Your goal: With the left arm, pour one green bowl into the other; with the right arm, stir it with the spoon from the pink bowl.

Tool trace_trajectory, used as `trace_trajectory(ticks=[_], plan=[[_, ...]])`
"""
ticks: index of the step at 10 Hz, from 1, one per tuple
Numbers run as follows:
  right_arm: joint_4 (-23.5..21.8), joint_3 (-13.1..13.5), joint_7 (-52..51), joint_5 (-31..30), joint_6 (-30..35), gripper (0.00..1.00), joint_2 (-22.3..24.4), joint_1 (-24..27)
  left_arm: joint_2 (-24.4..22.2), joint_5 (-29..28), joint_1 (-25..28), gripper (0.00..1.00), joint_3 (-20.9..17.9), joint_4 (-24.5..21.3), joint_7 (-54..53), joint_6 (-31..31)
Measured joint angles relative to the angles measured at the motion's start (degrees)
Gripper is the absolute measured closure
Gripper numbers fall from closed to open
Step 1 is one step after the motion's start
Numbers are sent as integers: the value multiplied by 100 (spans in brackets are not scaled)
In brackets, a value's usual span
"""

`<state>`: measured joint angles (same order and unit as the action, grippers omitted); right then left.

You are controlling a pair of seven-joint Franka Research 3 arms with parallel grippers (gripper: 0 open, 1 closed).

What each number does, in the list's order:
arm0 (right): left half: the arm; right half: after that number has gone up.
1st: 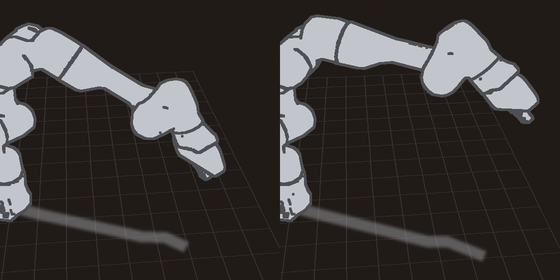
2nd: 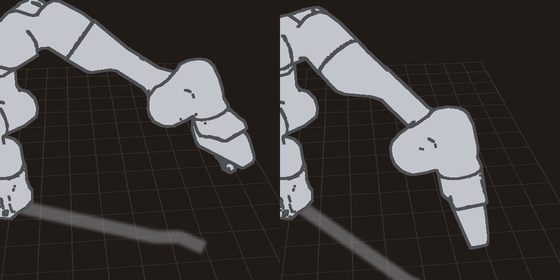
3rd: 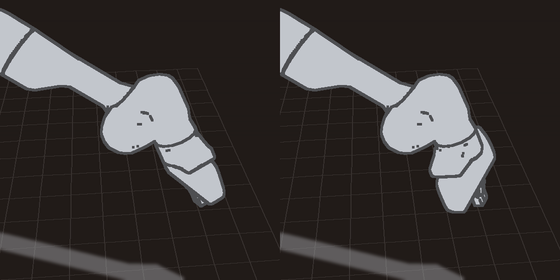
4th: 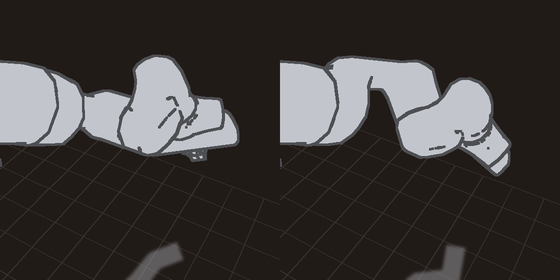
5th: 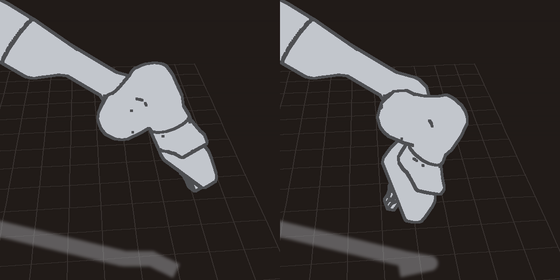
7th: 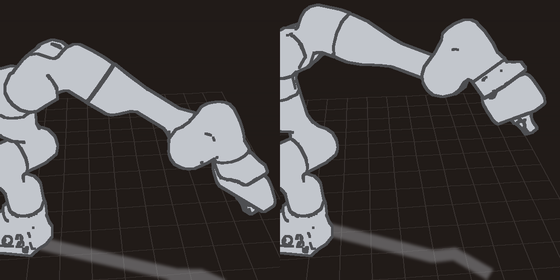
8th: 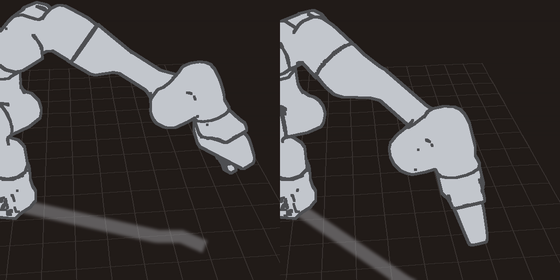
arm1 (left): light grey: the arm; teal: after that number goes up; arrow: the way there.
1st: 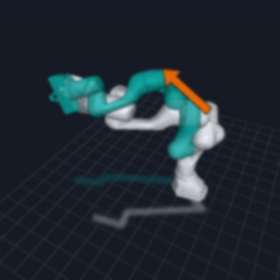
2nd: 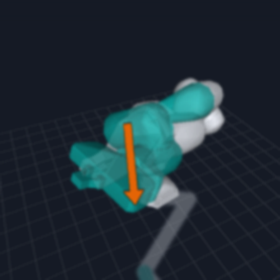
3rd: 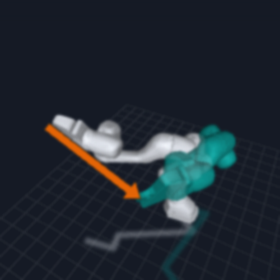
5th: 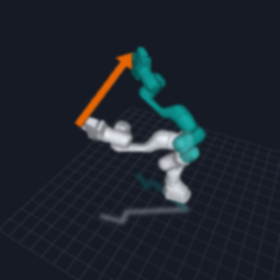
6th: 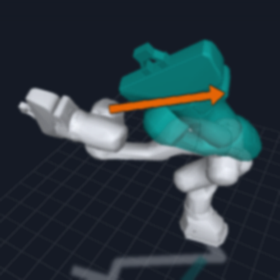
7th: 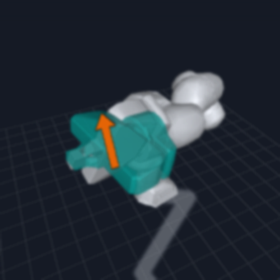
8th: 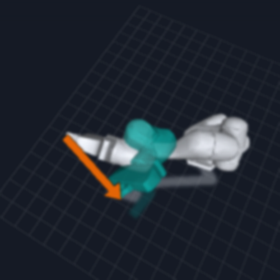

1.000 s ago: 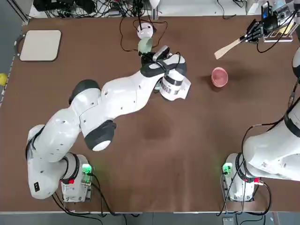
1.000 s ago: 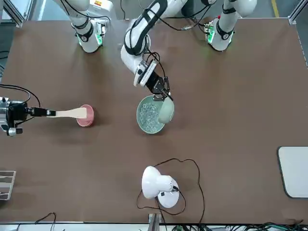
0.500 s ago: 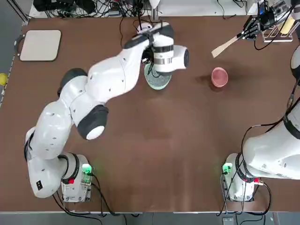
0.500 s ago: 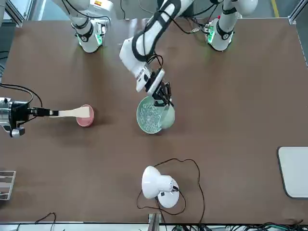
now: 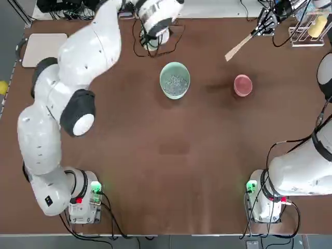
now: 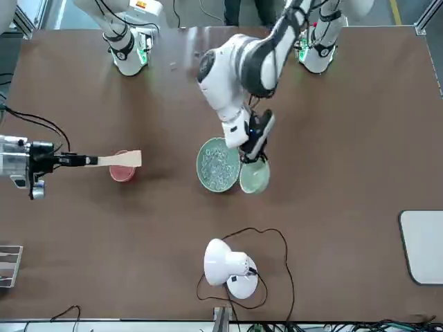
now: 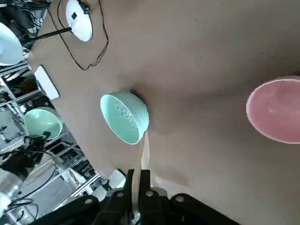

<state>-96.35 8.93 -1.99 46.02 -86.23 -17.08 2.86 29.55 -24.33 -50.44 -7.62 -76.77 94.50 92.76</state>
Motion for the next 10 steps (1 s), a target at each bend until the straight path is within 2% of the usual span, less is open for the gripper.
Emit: trace_trajectory(ticks=[1, 3, 4, 5, 7, 10], plan=[[-2, -2, 378, -72, -118, 94, 77, -264, -304, 242, 224, 96, -2, -389, -328, 182], [-2, -18, 1228, -284, -618, 94, 184, -953, -1156, 380, 659, 96, -1, -1666, -811, 1005], [0, -24, 1606, -454, -848, 94, 221, -1350, -1638, 538, 886, 96, 0, -2317, -1236, 1223], [0, -30, 1984, -639, -1061, 94, 249, -1736, -1991, 859, 1175, 96, 0, -2721, -1789, 1291], [-9, -36, 2735, -924, -1624, 94, 265, -2493, -2275, 1169, 1883, 96, -8, -2989, -2712, 1341], [-20, -34, 3360, -1621, -2027, 94, 275, -3394, -2236, 1531, 2739, 96, -8, -3141, -3469, 1352]])
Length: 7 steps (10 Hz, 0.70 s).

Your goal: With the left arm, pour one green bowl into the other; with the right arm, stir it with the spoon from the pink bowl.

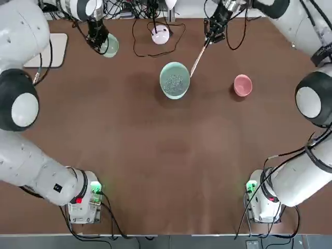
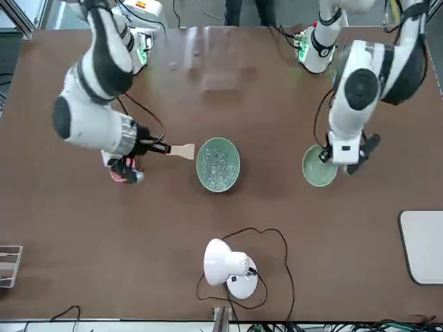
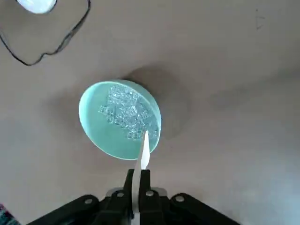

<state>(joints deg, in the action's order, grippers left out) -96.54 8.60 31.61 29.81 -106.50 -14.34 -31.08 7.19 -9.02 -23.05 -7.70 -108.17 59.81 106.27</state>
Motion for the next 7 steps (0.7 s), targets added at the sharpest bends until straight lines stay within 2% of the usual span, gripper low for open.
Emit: trace_trajectory(ticks=[2, 4, 7], plan=[[-5, 0, 426, -493, -248, 94, 7, -487, 103, 442, 546, 96, 3, -189, -560, 3], [-8, 0, 767, -715, -384, 94, 10, -908, 245, 673, 1056, 96, 0, -366, -1093, 36], [-12, 4, 1063, -994, -511, 94, 8, -1271, 721, 1185, 1473, 96, 3, -524, -1901, 480]])
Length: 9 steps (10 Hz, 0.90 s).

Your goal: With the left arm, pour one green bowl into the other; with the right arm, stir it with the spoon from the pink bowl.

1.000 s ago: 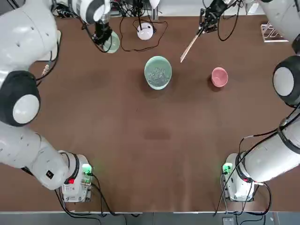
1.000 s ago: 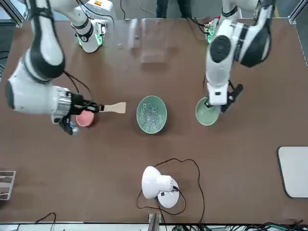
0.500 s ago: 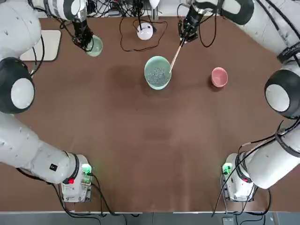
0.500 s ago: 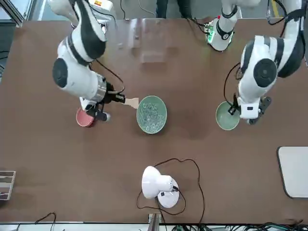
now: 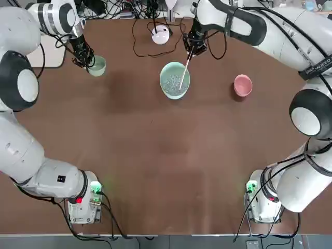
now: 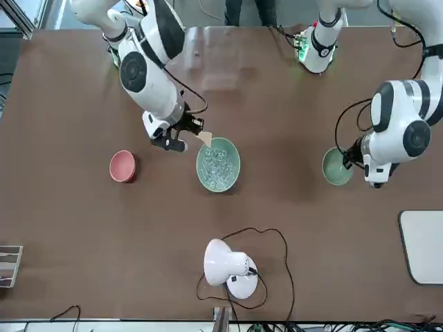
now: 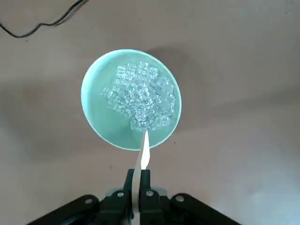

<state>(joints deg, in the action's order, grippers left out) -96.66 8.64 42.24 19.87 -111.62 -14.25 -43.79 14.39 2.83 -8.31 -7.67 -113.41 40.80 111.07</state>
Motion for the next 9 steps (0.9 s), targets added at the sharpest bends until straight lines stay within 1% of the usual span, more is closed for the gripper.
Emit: trace_trajectory(ticks=[2, 3, 8, 9], plan=[[-3, -2, 530, -535, -180, 94, -1, -318, 417, 114, 16, 96, 15, -3, -100, 408], [-3, -3, 691, -650, -263, 94, -1, -455, 572, 138, 13, 96, 25, -1, -122, 486], [-2, 52, 898, -779, -869, 94, -168, -514, 1025, 142, 12, 96, 34, -5, -253, 590], [-1, 70, 914, -791, -1009, 94, -238, -512, 1063, 143, 13, 93, 34, -4, -354, 591]])
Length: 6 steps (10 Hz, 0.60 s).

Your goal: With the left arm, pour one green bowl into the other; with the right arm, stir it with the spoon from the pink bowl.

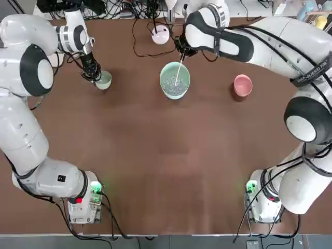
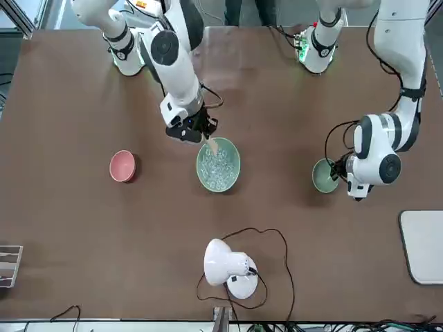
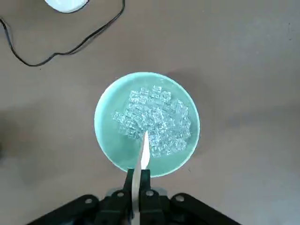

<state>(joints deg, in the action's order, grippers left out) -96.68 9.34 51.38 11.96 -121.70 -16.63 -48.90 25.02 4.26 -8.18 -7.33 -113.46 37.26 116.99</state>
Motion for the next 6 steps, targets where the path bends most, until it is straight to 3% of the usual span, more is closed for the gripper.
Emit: trace_trajectory(ticks=[3, 5, 6], plan=[[-1, 34, 26, -99, -129, 94, -270, 15, 4, 2, 2, 52, 0, 19, -261, -1], [0, 58, 27, -138, -156, 94, -443, 22, -42, 6, 3, 40, -4, 95, -227, -78], [0, 62, 35, -188, -163, 94, -538, 23, -151, 6, 8, 28, -11, 177, -194, -228]])
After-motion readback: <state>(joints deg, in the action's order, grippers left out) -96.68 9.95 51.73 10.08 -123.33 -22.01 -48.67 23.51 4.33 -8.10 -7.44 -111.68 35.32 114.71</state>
